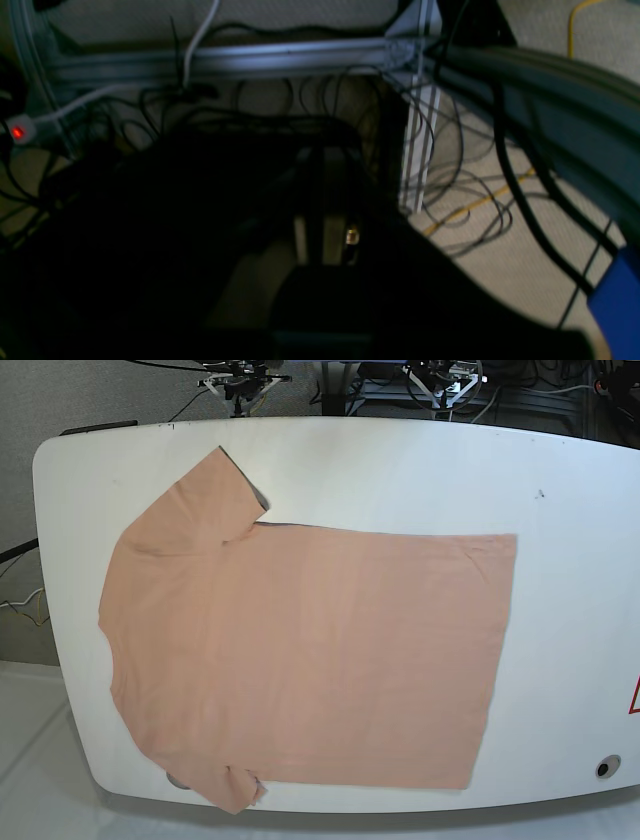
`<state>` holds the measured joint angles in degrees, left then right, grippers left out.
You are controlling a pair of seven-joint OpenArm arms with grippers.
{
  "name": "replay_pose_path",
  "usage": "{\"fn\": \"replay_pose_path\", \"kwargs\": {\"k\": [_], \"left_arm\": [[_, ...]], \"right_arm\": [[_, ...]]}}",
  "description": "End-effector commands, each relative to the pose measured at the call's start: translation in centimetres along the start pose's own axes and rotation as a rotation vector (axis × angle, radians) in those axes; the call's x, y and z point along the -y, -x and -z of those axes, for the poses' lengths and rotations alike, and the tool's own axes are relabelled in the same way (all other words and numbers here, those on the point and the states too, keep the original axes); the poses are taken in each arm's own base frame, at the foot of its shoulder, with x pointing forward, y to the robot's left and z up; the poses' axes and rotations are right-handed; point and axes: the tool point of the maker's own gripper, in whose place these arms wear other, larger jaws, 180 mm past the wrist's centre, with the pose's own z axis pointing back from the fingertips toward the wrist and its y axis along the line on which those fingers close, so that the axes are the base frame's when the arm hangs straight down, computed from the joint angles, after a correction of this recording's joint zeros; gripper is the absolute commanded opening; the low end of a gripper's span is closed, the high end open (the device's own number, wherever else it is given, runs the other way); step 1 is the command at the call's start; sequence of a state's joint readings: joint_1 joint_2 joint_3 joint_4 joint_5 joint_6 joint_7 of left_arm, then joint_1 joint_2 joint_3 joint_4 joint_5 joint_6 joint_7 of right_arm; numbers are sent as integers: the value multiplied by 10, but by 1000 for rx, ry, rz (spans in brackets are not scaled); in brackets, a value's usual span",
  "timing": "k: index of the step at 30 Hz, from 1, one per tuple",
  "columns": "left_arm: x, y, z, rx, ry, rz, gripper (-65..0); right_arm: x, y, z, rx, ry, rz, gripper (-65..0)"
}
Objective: Fold the T-shirt properly
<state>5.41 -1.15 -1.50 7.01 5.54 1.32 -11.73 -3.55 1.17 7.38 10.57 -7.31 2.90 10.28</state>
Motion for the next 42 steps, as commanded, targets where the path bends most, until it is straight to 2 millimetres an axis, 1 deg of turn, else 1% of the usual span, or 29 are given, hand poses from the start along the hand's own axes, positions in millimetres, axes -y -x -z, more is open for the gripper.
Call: {"fn": "replay_pose_path", "kwargs": {"k": [1, 5, 7, 11, 15, 17, 23, 25, 27, 35, 37, 42], "left_arm": [[-2, 1, -1, 11, -6, 0, -642], [-2, 2, -1, 14, -6, 0, -641], [0, 3, 0, -9, 0, 0, -638], [1, 2, 0, -13, 1, 1, -635], [1, 3, 0, -17, 1, 0, -631], [-2, 4, 0, -15, -5, 7, -631], [-7, 5, -1, -16, -13, 9, -636], [-12, 6, -1, -17, -19, 11, -639], [-31, 9, -4, -26, -46, 36, -650], [-70, 14, -16, -25, -102, 76, -650], [-76, 24, -19, -31, -113, 88, -650], [-70, 32, -18, -35, -105, 85, -650]], "right_arm": [[4, -1, 0, 12, 6, -1, -650], [4, 0, -1, 14, 8, -1, -649], [2, -5, 0, 19, 4, -1, -648], [1, -8, 1, 22, 3, -1, -647], [1, -7, 1, 18, 3, -1, -647], [2, -3, 0, 17, 6, -6, -647], [2, -2, 0, 15, 7, -4, -647], [3, -2, -1, 14, 6, -3, -647], [5, 2, -2, 11, 7, -5, -649], [11, 19, -6, 0, 16, -8, -650], [10, 30, -9, -9, 16, -8, -650], [10, 35, -11, -3, 15, -9, -650]]}}
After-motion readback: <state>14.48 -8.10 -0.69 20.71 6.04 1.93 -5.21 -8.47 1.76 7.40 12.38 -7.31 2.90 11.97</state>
